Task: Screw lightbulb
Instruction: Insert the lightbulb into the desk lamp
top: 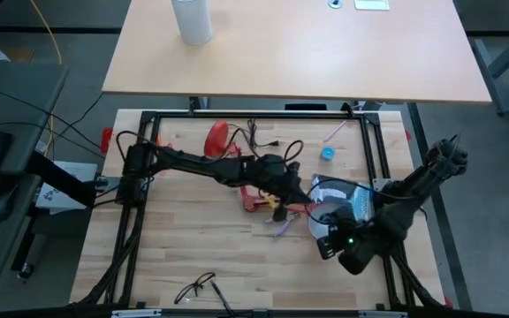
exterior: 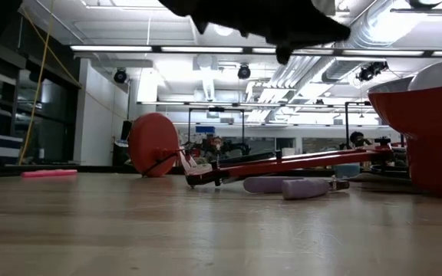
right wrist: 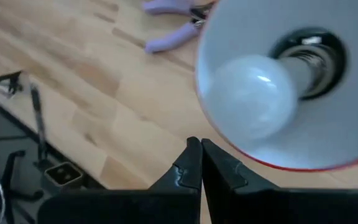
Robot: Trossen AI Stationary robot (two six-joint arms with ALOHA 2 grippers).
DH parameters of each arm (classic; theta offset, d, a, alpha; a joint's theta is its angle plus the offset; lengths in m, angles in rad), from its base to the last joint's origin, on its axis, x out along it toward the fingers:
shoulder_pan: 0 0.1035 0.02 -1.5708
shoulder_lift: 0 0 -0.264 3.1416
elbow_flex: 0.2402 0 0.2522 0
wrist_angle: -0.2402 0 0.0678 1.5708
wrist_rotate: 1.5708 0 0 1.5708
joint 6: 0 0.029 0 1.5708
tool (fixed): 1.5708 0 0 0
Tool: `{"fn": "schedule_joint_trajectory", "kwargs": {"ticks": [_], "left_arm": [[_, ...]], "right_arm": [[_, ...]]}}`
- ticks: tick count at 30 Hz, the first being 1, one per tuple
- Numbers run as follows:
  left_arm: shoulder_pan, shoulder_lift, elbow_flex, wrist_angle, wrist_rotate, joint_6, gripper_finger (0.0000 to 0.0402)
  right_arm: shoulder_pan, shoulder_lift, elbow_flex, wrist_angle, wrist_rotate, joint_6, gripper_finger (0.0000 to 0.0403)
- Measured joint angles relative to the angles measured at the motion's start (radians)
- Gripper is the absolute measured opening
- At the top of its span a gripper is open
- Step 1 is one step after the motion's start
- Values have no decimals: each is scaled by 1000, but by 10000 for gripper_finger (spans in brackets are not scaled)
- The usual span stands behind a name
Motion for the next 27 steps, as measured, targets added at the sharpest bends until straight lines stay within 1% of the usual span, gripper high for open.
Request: {"fn": "schedule_joint_trajectory", "kwargs": {"ticks": [2, 8, 12, 15, 20, 27], "left_arm": [[6, 24, 19, -3, 1, 6, 0], [12, 69, 53, 10, 14, 87, 0], [21, 75, 55, 29, 70, 140, 0], [26, 86, 58, 41, 69, 191, 0], [28, 154, 54, 64, 61, 192, 0], [11, 155, 56, 111, 60, 205, 0]], "right_arm": [[-10, 7, 0, 6, -16, -21, 0], [-19, 6, 1, 25, -5, -64, 0], [-16, 6, 2, 96, -17, -118, 0], [-19, 6, 2, 93, -20, -110, 0], [-32, 6, 2, 65, -48, -75, 0], [-32, 6, 3, 60, -48, -100, 0]]}}
